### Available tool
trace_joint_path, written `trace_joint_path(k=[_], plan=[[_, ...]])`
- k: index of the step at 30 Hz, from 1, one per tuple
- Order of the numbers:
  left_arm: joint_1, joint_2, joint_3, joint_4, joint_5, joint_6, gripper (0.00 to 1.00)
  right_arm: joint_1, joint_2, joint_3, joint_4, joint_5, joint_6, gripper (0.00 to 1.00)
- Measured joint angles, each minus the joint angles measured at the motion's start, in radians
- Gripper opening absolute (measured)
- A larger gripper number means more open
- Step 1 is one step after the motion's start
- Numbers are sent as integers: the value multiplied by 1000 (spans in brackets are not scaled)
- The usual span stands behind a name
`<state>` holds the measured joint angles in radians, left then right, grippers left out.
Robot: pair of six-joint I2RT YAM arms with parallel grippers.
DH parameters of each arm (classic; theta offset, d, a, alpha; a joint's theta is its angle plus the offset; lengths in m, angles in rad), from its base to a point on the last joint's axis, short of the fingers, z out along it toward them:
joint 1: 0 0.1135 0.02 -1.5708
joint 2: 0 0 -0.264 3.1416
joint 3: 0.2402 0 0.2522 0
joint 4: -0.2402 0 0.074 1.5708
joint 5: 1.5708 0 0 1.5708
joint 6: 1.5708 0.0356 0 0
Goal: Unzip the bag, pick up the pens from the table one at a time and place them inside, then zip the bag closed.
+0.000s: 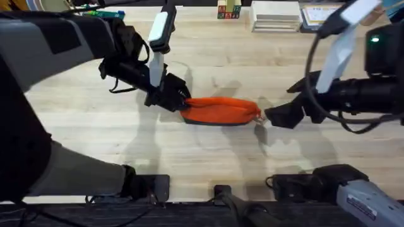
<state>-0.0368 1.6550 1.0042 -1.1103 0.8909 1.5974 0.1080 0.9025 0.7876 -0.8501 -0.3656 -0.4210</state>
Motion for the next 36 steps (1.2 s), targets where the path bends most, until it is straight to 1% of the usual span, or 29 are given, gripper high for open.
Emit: trace_joint_path(k=[1, 2, 12, 17, 18, 24, 36], plan=[[0, 0, 0, 0, 0, 0, 43, 8, 18, 0, 0, -1, -4, 997], [0, 0, 0, 0, 0, 0, 43, 30, 63, 0, 0, -2, -7, 997], [0, 0, 0, 3, 0, 0, 43, 118, 173, 0, 0, -2, -45, 997], [0, 0, 0, 3, 0, 0, 43, 134, 231, 0, 3, -2, -80, 997], [0, 0, 0, 3, 0, 0, 43, 134, 272, 0, 20, -2, -91, 997], [0, 0, 0, 3, 0, 0, 43, 134, 311, 0, 52, -2, -101, 997], [0, 0, 0, 3, 0, 0, 43, 134, 315, 1, 69, 26, -104, 997]])
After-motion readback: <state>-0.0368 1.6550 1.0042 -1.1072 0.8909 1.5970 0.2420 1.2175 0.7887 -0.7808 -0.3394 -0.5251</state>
